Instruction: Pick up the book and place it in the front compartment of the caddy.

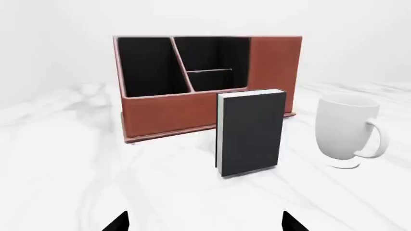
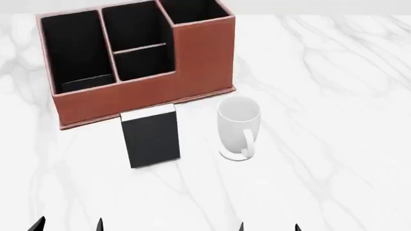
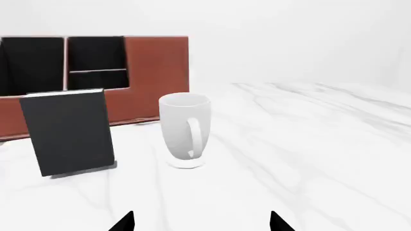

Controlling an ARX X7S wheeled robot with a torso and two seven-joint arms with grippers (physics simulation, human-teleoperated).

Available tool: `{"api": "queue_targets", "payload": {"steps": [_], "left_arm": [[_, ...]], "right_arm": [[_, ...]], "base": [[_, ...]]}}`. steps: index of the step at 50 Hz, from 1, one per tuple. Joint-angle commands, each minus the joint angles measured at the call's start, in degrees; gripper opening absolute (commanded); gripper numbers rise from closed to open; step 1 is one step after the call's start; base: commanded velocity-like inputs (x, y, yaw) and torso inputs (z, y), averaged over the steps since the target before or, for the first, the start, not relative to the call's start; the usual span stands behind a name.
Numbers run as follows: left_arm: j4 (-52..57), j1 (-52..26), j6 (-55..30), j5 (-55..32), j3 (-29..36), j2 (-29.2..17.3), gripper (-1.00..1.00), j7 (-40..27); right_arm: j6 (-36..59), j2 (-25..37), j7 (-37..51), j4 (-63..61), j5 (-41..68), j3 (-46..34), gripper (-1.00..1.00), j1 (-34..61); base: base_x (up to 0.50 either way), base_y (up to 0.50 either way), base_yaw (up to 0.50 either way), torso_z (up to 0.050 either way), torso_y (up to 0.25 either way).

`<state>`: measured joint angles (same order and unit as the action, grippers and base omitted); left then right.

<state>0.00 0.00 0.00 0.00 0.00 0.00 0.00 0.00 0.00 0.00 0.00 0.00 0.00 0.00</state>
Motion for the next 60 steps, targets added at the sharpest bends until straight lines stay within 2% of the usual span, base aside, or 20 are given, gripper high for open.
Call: {"api": "queue_targets", "payload": {"steps": [1,9,10,12,17,29,35,45,55,57,60], "left_arm": [[0.6,0.2,-0.6,-1.4,1.0,-0.8,1.00,-0.8],[0.8,0.2,-1.6,-2.3,2.3,-2.1,1.00,-2.8],[0.0,0.2,0.0,-0.6,0.5,-0.5,1.00,-1.1],[1.3,0.0,-2.5,-1.1,0.6,-1.0,1.00,-1.7],[8.5,0.7,-5.6,-3.0,0.8,-2.1,1.00,-2.9],[33.8,3.6,-16.7,-0.7,3.5,-4.1,1.00,-6.7],[41.4,3.8,-21.4,-0.6,4.1,-4.7,1.00,-7.6],[47.6,4.0,-23.5,-1.6,3.8,-5.1,1.00,-9.3],[53.7,3.8,-26.2,-4.0,0.2,-5.2,1.00,-11.8],[51.0,6.0,-21.0,-3.8,0.1,-5.2,1.00,-11.9],[51.6,6.2,-20.9,-4.0,-0.3,-5.3,1.00,-12.3]], "right_arm": [[0.3,1.0,1.6,0.4,-0.4,-1.6,1.00,0.1],[1.1,2.1,4.0,0.9,-0.4,-2.4,1.00,0.4],[0.0,0.7,2.3,0.9,-1.9,-0.7,1.00,0.3],[1.8,0.9,2.9,-0.6,-1.4,-0.6,1.00,0.2],[5.1,2.0,4.5,-8.0,-0.1,-1.0,1.00,-0.3],[17.9,3.7,6.1,-33.9,0.5,-3.9,1.00,-0.7],[23.2,4.4,6.7,-42.7,1.3,-4.1,1.00,0.0],[28.2,5.4,7.8,-50.2,2.1,-4.3,1.00,1.3],[30.5,6.3,9.0,-54.2,3.4,-3.0,1.00,1.9],[31.0,6.4,9.2,-54.9,3.6,-2.9,1.00,2.1],[32.2,6.7,9.6,-56.3,3.8,-2.9,1.00,2.5]], "base": [[0.00,0.00,0.00,0.000,0.000],[0.00,0.00,0.00,0.000,0.000],[0.00,0.00,0.00,0.000,0.000],[0.00,0.00,0.00,0.000,0.000],[0.00,0.00,0.00,0.000,0.000],[0.00,0.00,0.00,0.000,0.000],[0.00,0.00,0.00,0.000,0.000],[0.00,0.00,0.00,0.000,0.000],[0.00,0.00,0.00,0.000,0.000],[0.00,0.00,0.00,0.000,0.000],[0.00,0.00,0.00,0.000,0.000]]}}
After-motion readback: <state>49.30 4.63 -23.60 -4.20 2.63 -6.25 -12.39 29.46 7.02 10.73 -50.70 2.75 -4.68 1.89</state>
